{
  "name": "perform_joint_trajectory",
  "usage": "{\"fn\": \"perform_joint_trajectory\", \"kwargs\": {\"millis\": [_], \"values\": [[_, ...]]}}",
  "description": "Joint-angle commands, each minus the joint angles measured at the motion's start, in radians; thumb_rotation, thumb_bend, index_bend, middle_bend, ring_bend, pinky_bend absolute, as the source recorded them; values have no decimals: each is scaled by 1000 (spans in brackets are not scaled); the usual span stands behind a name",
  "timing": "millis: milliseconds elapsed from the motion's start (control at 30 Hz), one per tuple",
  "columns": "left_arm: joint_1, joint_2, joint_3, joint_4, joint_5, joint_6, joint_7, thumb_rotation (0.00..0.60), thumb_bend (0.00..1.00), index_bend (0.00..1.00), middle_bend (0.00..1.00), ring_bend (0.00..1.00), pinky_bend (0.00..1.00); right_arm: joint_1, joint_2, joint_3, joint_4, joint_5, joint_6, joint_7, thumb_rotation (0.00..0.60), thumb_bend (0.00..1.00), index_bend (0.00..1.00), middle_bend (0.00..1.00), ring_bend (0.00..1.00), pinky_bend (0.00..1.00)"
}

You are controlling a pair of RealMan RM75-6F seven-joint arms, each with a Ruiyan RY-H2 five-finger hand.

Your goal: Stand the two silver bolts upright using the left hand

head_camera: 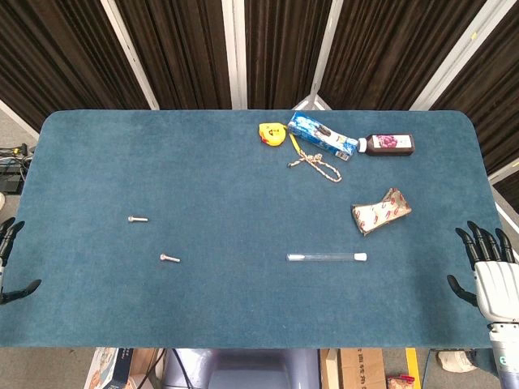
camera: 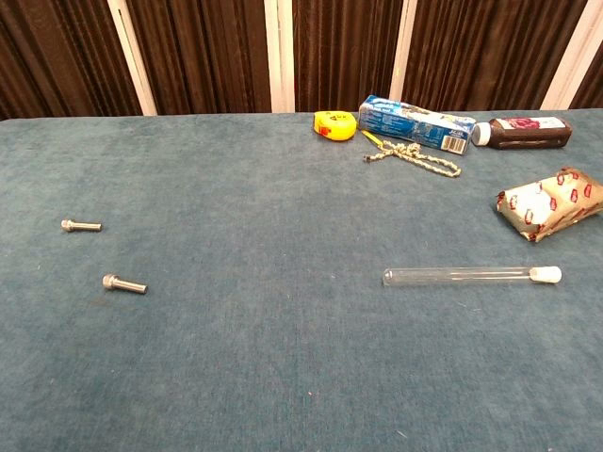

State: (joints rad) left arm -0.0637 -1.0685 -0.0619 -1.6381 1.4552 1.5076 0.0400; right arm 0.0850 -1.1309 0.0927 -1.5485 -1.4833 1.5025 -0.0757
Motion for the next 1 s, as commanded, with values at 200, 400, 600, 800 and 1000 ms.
{"fn": "perform_joint_trajectory", "kwargs": {"millis": [200,400,600,800,1000], "values": [[6,7,3,-3,12,13,-15,600,217,102,45,0,59,-1,0,-3,-3,-4,2,-1,600,251,137,84,115,0],[7,5,6,-2,26,21,-13,600,217,102,45,0,59,-5,5,0,-7,-5,12,5,600,252,137,84,115,0],[1,3,4,-4,10,2,-4,600,216,102,45,0,59,-5,8,-3,-7,-1,2,4,600,251,137,84,115,0],[-1,2,12,-1,31,1,-10,600,217,117,45,0,66,-7,12,-2,-16,1,5,12,600,251,137,84,115,0],[-38,-1,-5,20,32,-38,-17,600,217,145,46,0,90,-7,13,-1,-17,7,0,14,600,251,137,84,115,0]]}}
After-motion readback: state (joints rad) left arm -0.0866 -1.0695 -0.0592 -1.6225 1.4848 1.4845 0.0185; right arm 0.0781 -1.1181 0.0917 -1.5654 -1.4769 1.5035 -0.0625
